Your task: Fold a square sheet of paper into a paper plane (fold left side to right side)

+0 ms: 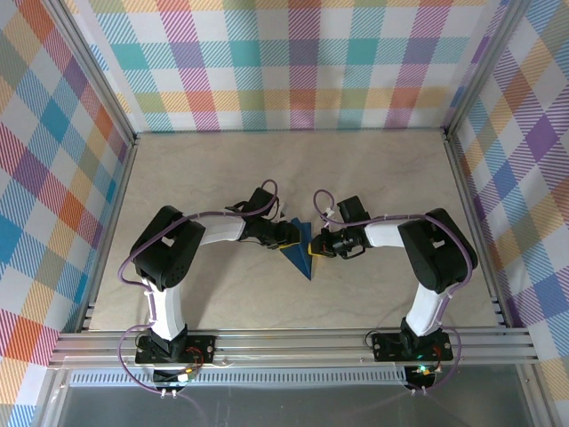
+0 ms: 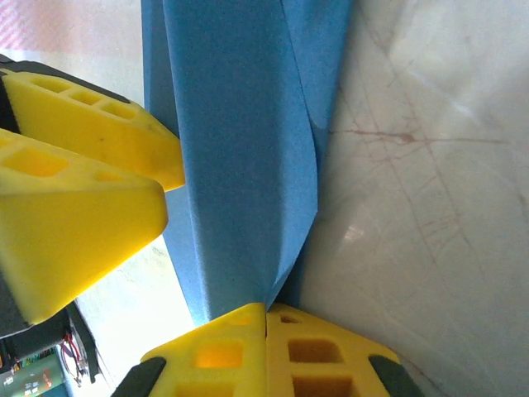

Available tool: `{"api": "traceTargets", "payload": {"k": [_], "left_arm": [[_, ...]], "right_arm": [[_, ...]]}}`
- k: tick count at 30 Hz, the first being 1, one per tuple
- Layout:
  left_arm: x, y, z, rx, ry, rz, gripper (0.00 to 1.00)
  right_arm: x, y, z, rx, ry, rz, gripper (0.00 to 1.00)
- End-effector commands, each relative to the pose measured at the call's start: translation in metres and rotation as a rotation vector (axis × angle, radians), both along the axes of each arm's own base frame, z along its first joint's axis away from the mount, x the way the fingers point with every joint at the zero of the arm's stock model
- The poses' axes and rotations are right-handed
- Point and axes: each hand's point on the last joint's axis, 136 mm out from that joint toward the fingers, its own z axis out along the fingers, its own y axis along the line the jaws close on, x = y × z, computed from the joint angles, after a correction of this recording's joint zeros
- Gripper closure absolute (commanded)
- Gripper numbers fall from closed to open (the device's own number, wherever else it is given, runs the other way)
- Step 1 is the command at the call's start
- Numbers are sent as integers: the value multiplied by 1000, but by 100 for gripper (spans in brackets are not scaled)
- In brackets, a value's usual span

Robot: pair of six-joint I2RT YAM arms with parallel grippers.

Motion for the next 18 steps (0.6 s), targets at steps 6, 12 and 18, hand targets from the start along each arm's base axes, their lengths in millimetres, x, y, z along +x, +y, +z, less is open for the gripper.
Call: {"api": "traceTargets", "payload": {"k": [6,12,18], "left_arm": [[-9,7,-13,68,32,-5,63],[-8,7,-11,68,24,-2,63],[-6,5,-4,55,13,0,63]], "right_arm": [[4,2,3,-18,-23,22,97],[-4,-3,-10,-75,3,24,99],[-18,-12,-31,-150,57,21,100]]}}
